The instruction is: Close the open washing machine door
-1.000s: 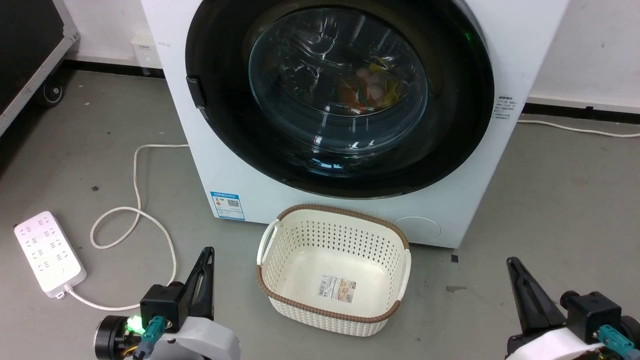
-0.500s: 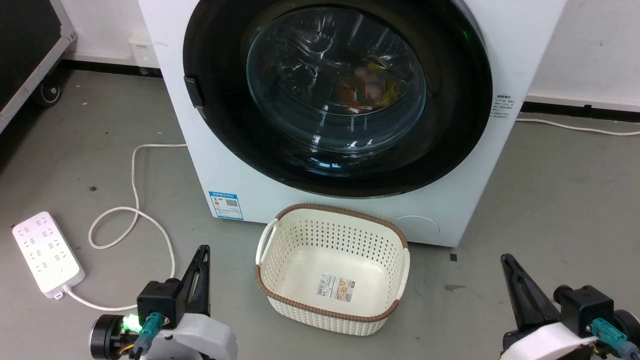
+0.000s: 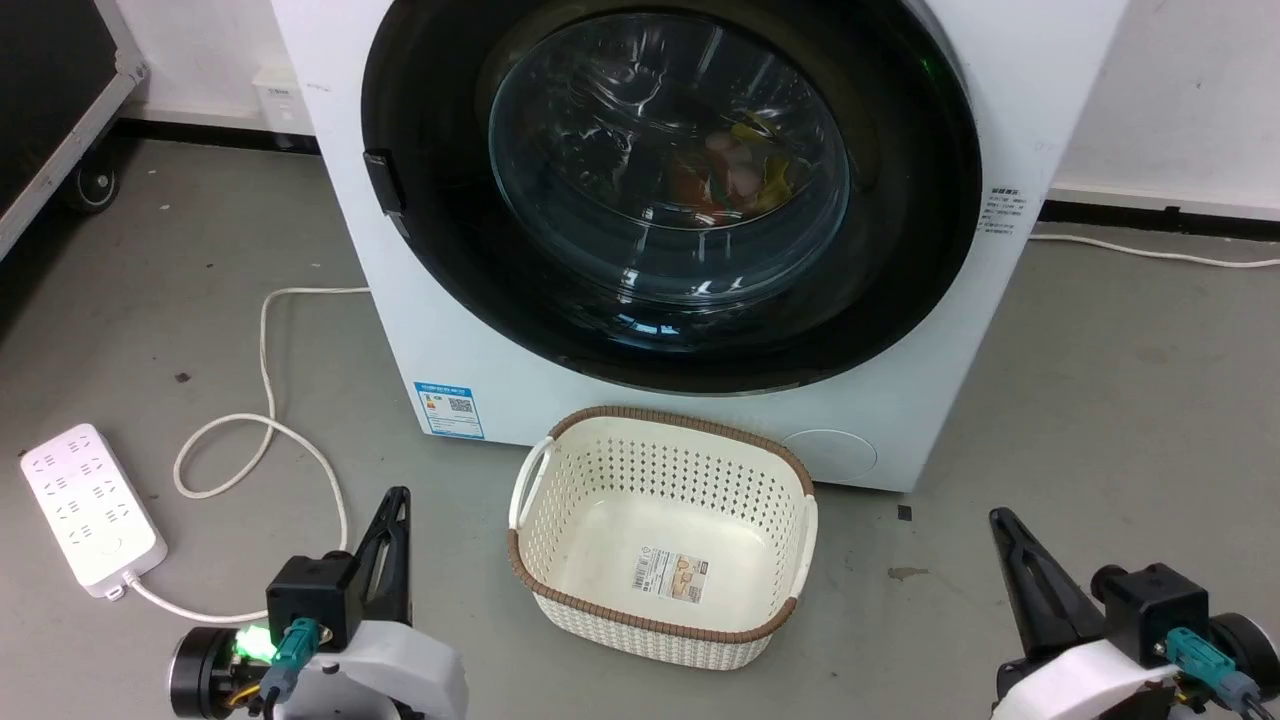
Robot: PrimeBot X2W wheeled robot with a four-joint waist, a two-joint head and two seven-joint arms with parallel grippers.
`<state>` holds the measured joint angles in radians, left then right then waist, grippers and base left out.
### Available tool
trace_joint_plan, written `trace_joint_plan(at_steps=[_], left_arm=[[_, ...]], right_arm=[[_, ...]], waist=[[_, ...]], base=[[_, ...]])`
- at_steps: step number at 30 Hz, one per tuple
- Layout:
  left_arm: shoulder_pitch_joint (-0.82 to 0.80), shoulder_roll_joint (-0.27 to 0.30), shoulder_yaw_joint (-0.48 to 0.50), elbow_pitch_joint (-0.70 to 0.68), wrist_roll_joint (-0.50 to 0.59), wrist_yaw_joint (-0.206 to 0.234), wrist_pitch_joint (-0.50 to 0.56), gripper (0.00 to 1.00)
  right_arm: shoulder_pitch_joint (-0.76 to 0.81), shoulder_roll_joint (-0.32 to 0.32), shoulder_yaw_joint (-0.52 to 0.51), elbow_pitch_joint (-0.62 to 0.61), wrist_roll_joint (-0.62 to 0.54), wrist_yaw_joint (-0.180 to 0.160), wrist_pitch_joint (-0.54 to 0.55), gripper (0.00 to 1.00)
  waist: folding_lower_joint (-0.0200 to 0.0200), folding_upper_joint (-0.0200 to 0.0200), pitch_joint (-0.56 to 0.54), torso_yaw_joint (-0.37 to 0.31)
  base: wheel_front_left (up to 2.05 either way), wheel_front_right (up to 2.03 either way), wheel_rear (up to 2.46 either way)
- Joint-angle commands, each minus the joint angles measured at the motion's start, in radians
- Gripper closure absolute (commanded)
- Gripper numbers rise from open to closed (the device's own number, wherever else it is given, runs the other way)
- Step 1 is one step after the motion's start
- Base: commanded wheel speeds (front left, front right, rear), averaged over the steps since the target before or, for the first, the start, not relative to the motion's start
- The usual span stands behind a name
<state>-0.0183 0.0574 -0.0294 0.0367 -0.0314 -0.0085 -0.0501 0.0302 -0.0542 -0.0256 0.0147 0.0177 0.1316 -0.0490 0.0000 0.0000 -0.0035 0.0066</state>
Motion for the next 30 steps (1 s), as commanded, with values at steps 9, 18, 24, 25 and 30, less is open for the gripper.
trace_joint_plan(at_steps=[9,18,24,25,30], left_arm=[[0.016,-0.003,0.014,-0.018,0.017,0.006,0.022,1.00],[0.018,-0.006,0.024,-0.030,0.027,0.008,0.040,1.00],[0.018,-0.007,0.029,-0.037,0.031,0.009,0.050,1.00],[0.018,-0.007,0.029,-0.037,0.031,0.009,0.050,1.00],[0.018,-0.007,0.029,-0.037,0.031,0.009,0.050,1.00]], right_arm=[[-0.021,0.004,0.012,-0.010,-0.009,-0.001,0.021,1.00],[-0.027,0.004,0.021,-0.013,-0.015,-0.001,0.039,1.00],[-0.030,0.004,0.026,-0.015,-0.018,-0.001,0.049,1.00],[-0.030,0.004,0.026,-0.015,-0.018,-0.001,0.049,1.00],[-0.030,0.004,0.026,-0.015,-0.018,-0.001,0.049,1.00]], waist=[[0.0000,0.0000,0.001,-0.003],[0.0000,0.0000,0.003,-0.005],[0.0000,0.0000,0.003,-0.007],[0.0000,0.0000,0.003,-0.007],[0.0000,0.0000,0.003,-0.007]], base=[[0.00,0.00,0.00],[0.00,0.00,0.00],[0.00,0.00,0.00],[0.00,0.00,0.00],[0.00,0.00,0.00]])
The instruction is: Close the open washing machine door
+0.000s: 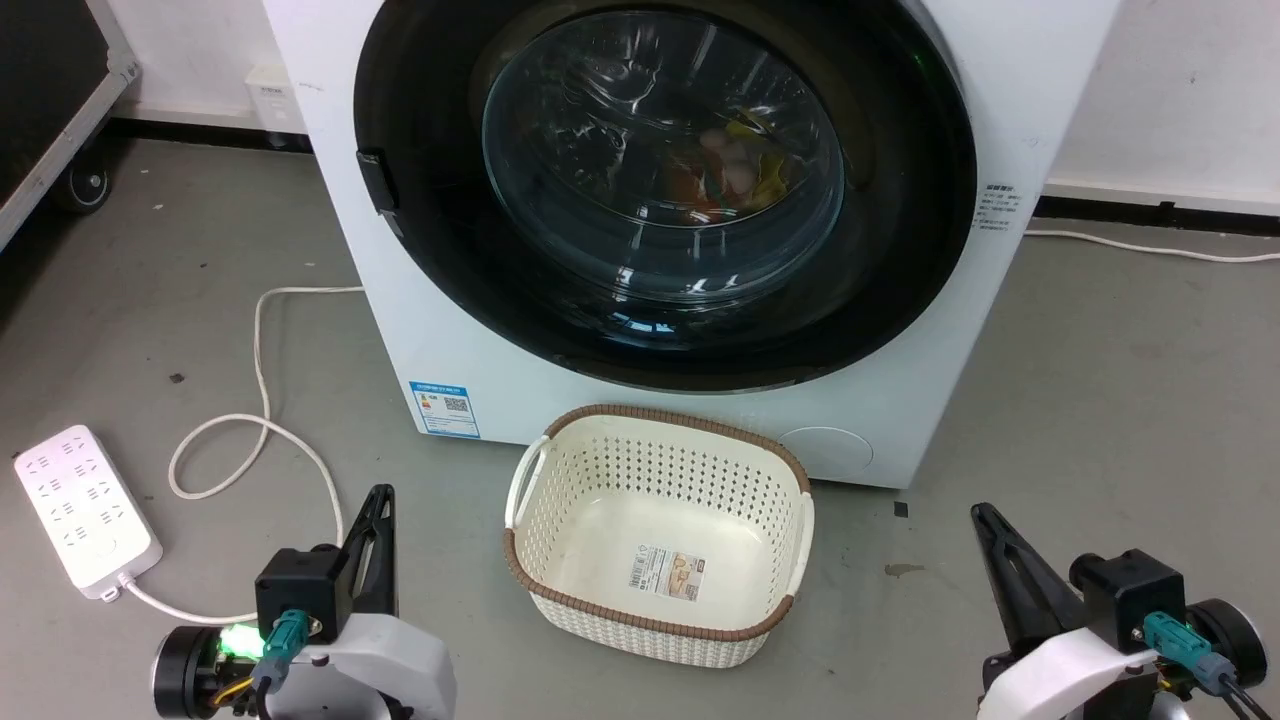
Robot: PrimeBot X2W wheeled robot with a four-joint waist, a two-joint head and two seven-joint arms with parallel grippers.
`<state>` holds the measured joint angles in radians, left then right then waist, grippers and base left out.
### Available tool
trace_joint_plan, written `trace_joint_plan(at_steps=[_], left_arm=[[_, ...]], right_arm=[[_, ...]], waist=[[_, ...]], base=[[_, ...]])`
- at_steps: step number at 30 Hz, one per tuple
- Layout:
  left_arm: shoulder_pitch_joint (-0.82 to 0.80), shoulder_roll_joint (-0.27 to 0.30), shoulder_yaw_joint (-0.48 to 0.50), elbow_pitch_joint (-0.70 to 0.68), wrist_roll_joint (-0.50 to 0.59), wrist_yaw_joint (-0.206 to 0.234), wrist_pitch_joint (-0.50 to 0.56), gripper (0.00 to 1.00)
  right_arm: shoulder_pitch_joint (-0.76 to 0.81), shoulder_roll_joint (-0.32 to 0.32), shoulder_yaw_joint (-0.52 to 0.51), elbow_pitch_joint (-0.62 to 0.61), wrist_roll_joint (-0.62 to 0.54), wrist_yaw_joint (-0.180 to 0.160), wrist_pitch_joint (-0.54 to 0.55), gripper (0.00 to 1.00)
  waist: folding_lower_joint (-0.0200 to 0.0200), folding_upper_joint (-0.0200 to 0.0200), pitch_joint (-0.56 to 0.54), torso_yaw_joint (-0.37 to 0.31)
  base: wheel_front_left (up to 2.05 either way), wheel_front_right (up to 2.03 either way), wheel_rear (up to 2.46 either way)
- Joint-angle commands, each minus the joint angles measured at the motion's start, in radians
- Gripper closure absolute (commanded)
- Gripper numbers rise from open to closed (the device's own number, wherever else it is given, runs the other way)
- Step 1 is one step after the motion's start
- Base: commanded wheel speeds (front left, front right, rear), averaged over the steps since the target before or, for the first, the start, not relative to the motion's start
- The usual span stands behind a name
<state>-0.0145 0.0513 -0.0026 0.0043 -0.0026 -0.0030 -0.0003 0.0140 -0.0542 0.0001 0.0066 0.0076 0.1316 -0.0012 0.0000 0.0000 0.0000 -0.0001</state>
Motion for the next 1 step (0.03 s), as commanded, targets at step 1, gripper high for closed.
trace_joint_plan(at_steps=[1], left_arm=[[0.015,-0.001,0.003,-0.004,0.003,0.003,0.000,1.00]], right_arm=[[-0.014,0.004,0.000,-0.007,-0.008,-0.001,0.001,1.00]], waist=[[0.0000,0.0000,0.000,0.000]], base=[[0.00,0.00,0.00]])
